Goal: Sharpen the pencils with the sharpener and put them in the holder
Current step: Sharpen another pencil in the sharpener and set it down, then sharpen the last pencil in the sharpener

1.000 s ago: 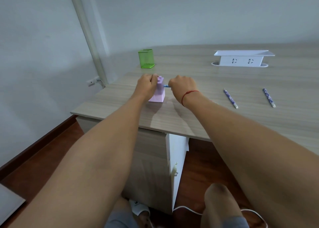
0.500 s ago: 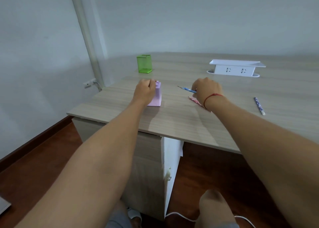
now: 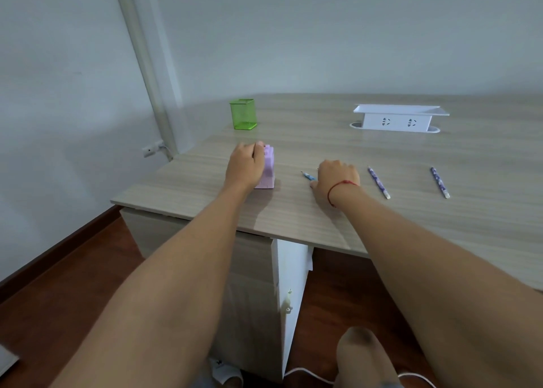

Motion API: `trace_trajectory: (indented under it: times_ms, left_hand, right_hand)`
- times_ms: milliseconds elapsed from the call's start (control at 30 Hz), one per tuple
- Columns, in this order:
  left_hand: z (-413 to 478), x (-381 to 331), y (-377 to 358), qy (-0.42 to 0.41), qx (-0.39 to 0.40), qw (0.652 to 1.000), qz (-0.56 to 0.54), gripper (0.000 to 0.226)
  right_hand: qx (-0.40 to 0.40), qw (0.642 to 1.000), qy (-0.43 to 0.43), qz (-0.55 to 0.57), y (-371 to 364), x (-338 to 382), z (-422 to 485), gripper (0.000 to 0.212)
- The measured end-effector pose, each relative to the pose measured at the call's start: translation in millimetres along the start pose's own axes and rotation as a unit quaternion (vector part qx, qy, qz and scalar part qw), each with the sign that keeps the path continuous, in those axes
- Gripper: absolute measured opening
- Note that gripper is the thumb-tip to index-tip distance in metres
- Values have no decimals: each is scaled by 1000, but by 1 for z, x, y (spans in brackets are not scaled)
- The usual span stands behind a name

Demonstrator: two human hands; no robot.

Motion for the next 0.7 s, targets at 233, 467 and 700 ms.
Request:
trace_trajectory:
  times_ms: [233, 467, 700]
  left_hand:
    - [-1, -2, 0, -2, -13, 1000, -13, 39]
    - [-4, -3, -4, -26, -69, 997, 3, 38]
    - [-4, -6, -6, -29, -76, 996, 21, 37]
  right_hand:
    - [-31, 999, -24, 5, 4, -19, 3, 33]
    - [-72, 992, -103, 13, 12, -76, -14, 31]
    - [-59, 976, -206, 39, 16, -138, -32, 28]
Point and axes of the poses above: each hand's wrist, its own z-axis towards the middle knuckle, its own y-axis out of the back of the hand, x = y × z, the point moved 2 cm from there along z, towards the middle knuckle, and after that the axes turned 14 degrees about x, right-handed, at the moved point
